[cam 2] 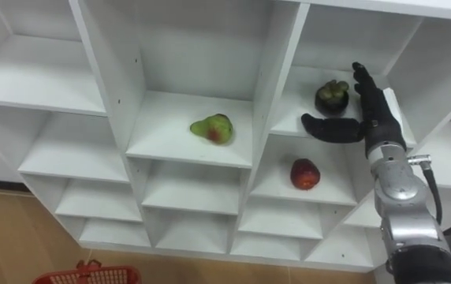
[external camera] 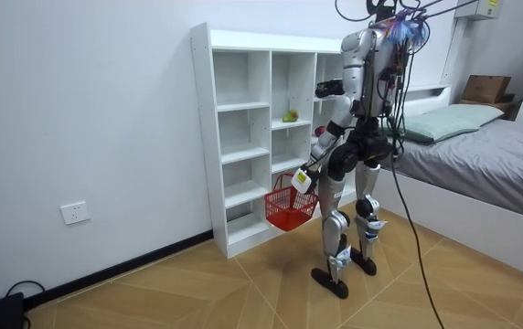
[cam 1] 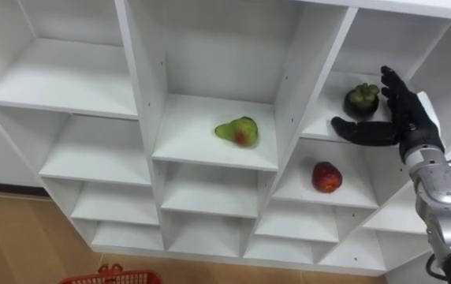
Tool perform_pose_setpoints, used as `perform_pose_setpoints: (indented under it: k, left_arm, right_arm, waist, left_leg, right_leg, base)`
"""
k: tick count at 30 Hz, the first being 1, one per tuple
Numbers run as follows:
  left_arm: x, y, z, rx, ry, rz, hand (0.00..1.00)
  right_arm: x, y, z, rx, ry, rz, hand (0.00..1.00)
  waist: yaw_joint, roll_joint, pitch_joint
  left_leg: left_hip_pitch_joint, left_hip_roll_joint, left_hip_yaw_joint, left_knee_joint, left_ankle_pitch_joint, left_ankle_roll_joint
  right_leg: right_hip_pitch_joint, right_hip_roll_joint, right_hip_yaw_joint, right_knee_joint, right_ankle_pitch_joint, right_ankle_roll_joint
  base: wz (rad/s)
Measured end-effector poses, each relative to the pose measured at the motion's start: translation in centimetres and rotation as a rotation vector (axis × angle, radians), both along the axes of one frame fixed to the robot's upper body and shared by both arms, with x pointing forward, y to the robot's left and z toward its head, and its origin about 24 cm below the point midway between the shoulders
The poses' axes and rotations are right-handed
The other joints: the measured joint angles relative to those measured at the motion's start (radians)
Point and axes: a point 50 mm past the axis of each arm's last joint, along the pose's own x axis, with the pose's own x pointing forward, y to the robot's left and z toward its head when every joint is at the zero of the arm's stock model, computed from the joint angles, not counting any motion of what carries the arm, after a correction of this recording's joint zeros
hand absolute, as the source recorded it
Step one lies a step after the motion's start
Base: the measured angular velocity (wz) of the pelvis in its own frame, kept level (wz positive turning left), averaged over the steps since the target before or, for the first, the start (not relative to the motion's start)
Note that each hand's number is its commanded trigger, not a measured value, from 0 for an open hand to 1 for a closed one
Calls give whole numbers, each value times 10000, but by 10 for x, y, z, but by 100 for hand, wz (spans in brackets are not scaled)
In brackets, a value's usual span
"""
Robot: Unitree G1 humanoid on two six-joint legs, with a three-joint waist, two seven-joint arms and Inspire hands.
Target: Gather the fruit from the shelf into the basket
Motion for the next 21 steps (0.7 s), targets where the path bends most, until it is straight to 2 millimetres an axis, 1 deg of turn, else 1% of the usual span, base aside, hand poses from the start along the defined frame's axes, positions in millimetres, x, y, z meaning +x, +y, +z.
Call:
perform_pose_setpoints:
  k: [1,5,10,15,19,21]
  left_arm:
    - [0,1,0,17,30,2,100]
    - [0,2,1,58,52,-2,100]
    - [0,2,1,59,56,-5,100]
    - [1,2,1,61,54,-13,100]
    - [4,0,0,41,34,-172,100]
    - [4,0,0,42,45,-168,100]
  right_arm:
    - [1,-2,0,29,-3,-113,100]
    - [1,-16,6,-149,-43,-474,100]
    - [0,-21,8,-86,-176,-784,100]
    - [0,-22,9,-46,-207,-844,100]
    - [1,-20,9,-26,-196,-782,100]
    - [2,-17,8,-56,-163,-628,100]
  waist:
    - [-15,-14,12]
    - [-1,-15,13]
    - [-2,-15,15]
    - [-1,10,32]
    - [22,98,92]
    - [21,118,105]
  left_leg:
    - [1,1,-1,0,0,0]
    - [-1,4,-1,-11,-6,4]
    - [58,8,-4,-75,-8,0]
    - [92,17,-1,-120,-12,-5]
    - [103,21,-1,-159,-20,-11]
    - [97,27,-3,-158,-27,-16]
  right_leg:
    - [44,1,-6,-15,0,0]
    - [60,9,-9,-48,0,0]
    - [57,30,-16,-151,2,-2]
    - [77,43,1,-141,2,-2]
    - [87,47,-2,-138,3,-2]
    - [94,55,-5,-138,3,-2]
  base:
    - [0]
    - [0]
    - [0]
    - [0]
    - [0]
    - [0]
